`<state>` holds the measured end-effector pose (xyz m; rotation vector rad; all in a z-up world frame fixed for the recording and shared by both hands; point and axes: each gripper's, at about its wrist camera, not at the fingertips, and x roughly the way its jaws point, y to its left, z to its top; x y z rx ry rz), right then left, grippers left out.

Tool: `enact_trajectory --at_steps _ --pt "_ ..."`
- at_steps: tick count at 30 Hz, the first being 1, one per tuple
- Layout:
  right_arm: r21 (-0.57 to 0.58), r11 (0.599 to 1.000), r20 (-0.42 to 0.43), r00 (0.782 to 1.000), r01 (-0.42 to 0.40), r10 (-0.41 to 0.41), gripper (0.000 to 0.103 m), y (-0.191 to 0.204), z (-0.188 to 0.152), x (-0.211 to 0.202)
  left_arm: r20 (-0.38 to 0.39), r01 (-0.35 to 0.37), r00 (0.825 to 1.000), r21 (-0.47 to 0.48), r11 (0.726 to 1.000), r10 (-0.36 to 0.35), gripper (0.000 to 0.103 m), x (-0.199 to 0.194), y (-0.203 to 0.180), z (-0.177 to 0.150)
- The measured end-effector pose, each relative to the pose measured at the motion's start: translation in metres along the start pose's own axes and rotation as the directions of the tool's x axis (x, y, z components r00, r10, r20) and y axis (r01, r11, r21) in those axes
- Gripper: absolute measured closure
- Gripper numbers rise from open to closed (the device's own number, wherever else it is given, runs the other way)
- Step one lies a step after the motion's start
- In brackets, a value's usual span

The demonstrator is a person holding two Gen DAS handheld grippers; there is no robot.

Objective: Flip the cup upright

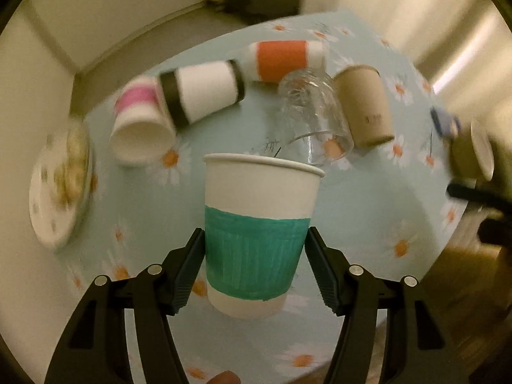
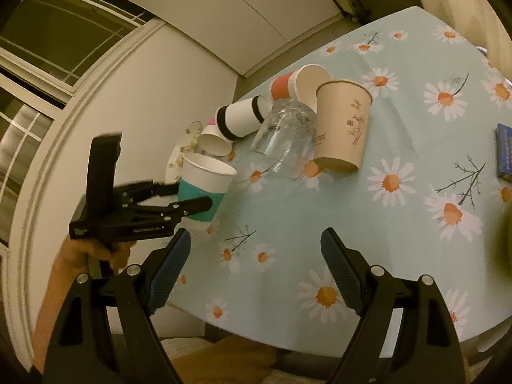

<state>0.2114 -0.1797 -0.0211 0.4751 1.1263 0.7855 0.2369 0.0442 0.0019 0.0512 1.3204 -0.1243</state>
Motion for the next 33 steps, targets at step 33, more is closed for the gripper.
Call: enact_trajectory --at_steps 33 --pt "0.089 0.996 -0.179 0.983 -0.029 0.045 0.020 -0.022 -0.010 0.005 0.064 0.190 0.981 -0.543 0.818 -0.186 0.026 0.037 -0.045 -0.087"
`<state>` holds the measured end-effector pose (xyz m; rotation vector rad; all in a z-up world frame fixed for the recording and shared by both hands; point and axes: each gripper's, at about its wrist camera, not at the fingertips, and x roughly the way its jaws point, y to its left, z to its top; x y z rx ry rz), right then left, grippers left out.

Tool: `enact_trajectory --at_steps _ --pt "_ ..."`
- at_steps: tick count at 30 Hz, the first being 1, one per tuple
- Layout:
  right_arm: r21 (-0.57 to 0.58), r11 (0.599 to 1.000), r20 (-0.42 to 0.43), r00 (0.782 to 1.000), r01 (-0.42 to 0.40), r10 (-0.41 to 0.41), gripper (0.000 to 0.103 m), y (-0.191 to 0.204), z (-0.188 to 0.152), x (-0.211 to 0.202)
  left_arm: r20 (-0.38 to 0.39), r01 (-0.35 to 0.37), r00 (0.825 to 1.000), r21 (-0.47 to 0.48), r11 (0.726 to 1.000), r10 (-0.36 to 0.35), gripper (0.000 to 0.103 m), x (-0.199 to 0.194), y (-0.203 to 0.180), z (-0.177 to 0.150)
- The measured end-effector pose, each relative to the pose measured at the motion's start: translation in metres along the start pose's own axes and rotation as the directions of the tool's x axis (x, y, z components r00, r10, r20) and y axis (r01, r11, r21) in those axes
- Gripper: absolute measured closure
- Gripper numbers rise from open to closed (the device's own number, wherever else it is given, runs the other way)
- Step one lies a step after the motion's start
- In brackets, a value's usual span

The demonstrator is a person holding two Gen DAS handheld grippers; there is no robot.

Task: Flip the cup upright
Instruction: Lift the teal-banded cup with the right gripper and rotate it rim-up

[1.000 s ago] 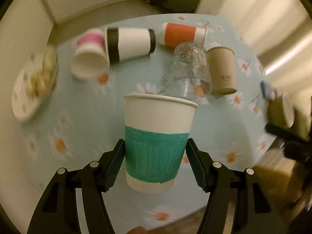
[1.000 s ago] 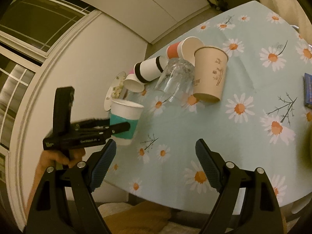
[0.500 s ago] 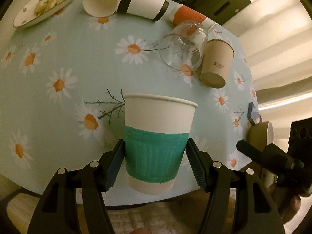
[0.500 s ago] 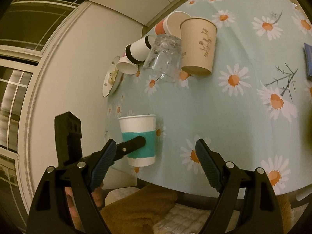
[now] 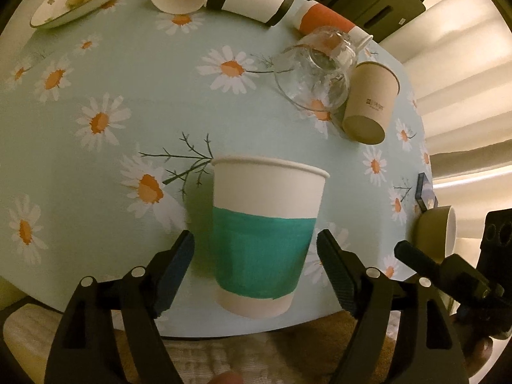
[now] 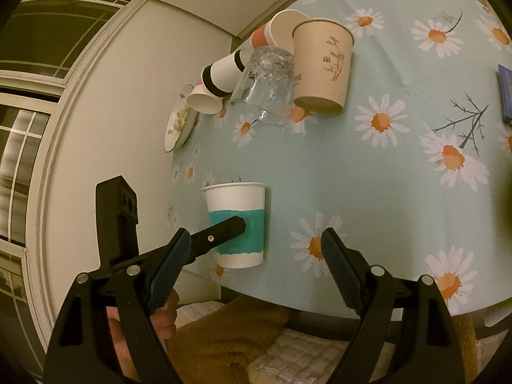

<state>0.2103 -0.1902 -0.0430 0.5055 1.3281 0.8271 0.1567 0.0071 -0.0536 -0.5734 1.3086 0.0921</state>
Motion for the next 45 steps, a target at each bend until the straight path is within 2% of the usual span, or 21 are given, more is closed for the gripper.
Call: enact_trajectory --at_steps 9,17,20,25,27,33,38,45 --pt "-0.003 1.000 -0.013 1.000 0.002 -0.002 0.020 0.001 0.002 0.010 0.016 0.022 1.000 0.006 1.000 -0.022 0.026 -0.017 0.012 -0.004" --pt "-0.039 0.998 -0.097 0.994 0.040 -0.044 0.020 0.016 0.008 0.057 0.064 0.087 0.994 -0.022 0.996 -0.085 0.026 -0.046 0.041 -0.022" --pt "-0.065 0.996 -0.122 0.990 0.069 -0.076 0.024 0.025 0.008 0.075 0.087 0.110 0.991 -0.033 0.993 -0.107 0.026 -0.055 0.057 -0.032" --pt "-0.091 0.990 -0.136 0.983 0.110 -0.122 0.025 0.036 0.007 0.093 0.151 0.174 0.975 -0.067 0.982 -0.162 0.026 -0.068 0.083 -0.052" --pt "-0.097 0.988 -0.136 0.982 0.118 -0.131 0.029 0.039 0.008 0.097 0.170 0.200 0.968 -0.075 0.977 -0.185 0.026 -0.070 0.087 -0.057" --pt "-0.111 0.979 -0.138 0.973 0.169 -0.184 0.032 0.040 0.011 0.105 0.198 0.247 0.952 -0.057 0.967 -0.231 0.026 -0.067 0.086 -0.068" --pt "-0.124 0.975 -0.140 0.970 0.184 -0.201 0.038 0.041 0.013 0.108 0.222 0.263 0.943 -0.042 0.964 -0.248 0.026 -0.066 0.083 -0.071" --pt "-0.127 0.975 -0.142 0.969 0.183 -0.201 0.039 0.042 0.014 0.112 0.228 0.286 0.937 -0.058 0.956 -0.266 0.026 -0.063 0.087 -0.069"
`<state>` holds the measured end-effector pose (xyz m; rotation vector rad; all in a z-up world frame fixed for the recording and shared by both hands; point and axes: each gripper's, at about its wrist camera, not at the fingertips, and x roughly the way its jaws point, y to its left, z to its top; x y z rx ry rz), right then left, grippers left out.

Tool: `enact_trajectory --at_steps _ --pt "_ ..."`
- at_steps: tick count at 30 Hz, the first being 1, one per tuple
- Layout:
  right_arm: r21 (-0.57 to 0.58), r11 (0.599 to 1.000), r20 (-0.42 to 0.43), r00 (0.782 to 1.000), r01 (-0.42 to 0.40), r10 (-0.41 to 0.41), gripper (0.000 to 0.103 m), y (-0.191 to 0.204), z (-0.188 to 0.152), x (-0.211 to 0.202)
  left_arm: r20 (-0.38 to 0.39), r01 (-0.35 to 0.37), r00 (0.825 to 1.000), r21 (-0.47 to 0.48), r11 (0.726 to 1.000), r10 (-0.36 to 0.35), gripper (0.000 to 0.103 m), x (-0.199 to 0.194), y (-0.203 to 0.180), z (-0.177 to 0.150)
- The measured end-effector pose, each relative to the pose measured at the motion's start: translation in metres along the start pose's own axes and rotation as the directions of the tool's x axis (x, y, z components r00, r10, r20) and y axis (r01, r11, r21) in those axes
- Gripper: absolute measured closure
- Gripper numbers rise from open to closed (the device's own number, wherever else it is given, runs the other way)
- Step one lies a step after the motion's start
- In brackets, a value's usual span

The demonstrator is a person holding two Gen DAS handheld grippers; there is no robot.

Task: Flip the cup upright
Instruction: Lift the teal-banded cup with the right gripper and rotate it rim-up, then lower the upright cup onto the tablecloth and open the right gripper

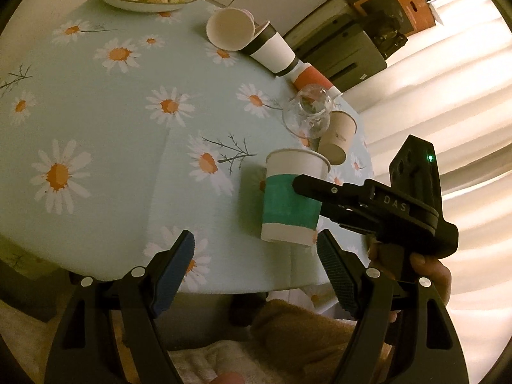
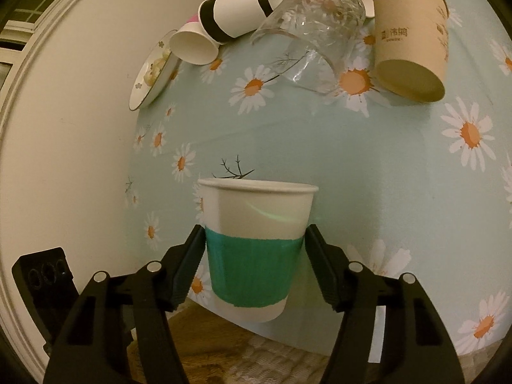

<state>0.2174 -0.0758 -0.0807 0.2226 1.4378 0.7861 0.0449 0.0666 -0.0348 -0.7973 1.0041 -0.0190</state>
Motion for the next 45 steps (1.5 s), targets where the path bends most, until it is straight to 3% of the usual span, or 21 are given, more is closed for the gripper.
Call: enact_trajectory --at_steps 5,9,12,15,18,23,25,27,33,40,45 --pt "-0.021 1.000 0.029 0.999 -0.017 0.017 0.040 0.002 -0.005 -0.011 0.011 -0.003 1.000 -0.003 1.000 0.003 0.026 -0.001 0.001 0.000" --pt "-0.087 0.996 0.135 0.990 -0.017 0.029 0.040 0.010 -0.016 -0.033 0.046 -0.011 0.999 -0.009 1.000 0.011 0.026 -0.006 0.004 0.001" --pt "-0.146 0.989 0.238 0.971 0.007 0.028 0.040 0.015 -0.031 -0.052 0.082 -0.008 0.997 -0.015 1.000 0.009 0.026 -0.009 0.005 0.005" --pt "-0.209 0.977 0.356 0.933 0.036 0.042 0.040 0.023 -0.051 -0.068 0.114 -0.026 0.993 -0.003 1.000 0.026 0.026 -0.009 0.006 0.008" --pt "-0.241 0.967 0.483 0.875 0.083 0.045 0.040 0.029 -0.073 -0.079 0.147 -0.039 0.988 0.006 0.999 0.037 0.026 -0.010 0.009 0.010" --pt "-0.259 0.941 0.644 0.765 0.219 -0.001 0.040 0.040 -0.099 -0.071 0.189 -0.034 0.981 0.014 0.999 0.031 0.026 -0.012 0.017 0.010" --pt "-0.255 0.926 0.706 0.708 0.280 -0.020 0.040 0.043 -0.105 -0.064 0.201 -0.048 0.979 0.022 0.999 0.043 0.026 -0.013 0.017 0.010" --pt "-0.247 0.908 0.747 0.663 0.337 -0.043 0.040 0.045 -0.110 -0.057 0.215 -0.058 0.975 0.038 0.998 0.048 0.026 -0.016 0.016 0.009" --pt "-0.212 0.880 0.818 0.570 0.425 -0.077 0.040 0.045 -0.114 -0.021 0.260 -0.094 0.963 0.057 0.994 0.076 0.026 -0.024 0.016 0.008" --pt "-0.188 0.832 0.867 0.486 0.521 -0.108 0.040 0.042 -0.123 0.009 0.265 -0.089 0.961 0.036 0.995 0.076 0.026 -0.026 0.022 0.008" --pt "-0.173 0.827 0.876 0.468 0.535 -0.120 0.040 0.037 -0.123 0.020 0.267 -0.102 0.959 0.029 0.994 0.091 0.026 -0.026 0.025 0.008"
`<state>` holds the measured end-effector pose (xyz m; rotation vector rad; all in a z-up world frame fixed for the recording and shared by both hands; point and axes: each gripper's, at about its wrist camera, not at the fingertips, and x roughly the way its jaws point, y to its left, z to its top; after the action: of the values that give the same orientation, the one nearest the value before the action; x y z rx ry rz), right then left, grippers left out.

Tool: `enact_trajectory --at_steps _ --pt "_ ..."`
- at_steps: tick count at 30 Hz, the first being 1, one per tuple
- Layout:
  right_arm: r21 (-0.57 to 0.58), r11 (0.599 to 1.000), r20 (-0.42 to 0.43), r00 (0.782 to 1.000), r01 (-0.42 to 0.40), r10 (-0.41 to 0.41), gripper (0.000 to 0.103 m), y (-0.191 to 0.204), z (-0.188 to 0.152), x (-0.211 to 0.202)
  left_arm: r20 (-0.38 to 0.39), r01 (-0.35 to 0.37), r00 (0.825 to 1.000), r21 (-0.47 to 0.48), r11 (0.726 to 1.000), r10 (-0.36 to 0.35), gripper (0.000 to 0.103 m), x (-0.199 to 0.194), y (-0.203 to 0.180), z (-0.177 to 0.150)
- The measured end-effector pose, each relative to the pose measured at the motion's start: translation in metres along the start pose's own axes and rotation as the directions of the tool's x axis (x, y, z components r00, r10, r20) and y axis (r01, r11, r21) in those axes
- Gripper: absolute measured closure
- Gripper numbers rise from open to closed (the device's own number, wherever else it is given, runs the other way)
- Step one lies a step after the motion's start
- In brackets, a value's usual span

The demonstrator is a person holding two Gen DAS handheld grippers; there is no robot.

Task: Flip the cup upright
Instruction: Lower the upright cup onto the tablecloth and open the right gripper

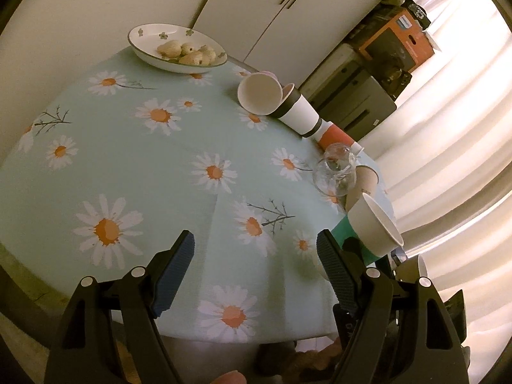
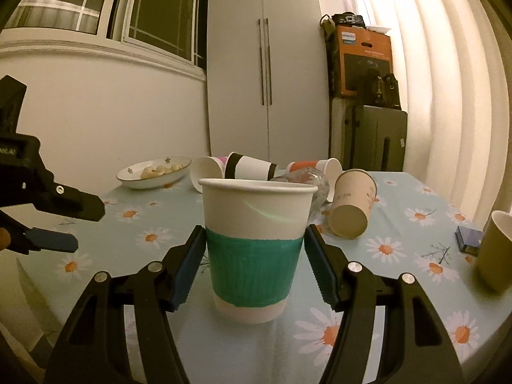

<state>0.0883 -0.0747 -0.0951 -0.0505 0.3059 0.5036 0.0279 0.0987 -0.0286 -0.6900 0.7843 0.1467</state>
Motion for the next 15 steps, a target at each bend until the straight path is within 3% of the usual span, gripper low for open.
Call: enact_trajectory --at_steps 15 --pt "-0.061 0.998 -0.002 1.000 0.011 -0.011 0.039 0.008 -0.011 0.000 -0.014 -0.006 1.000 0.012 1.000 0.006 0.026 0.007 -0.004 0.000"
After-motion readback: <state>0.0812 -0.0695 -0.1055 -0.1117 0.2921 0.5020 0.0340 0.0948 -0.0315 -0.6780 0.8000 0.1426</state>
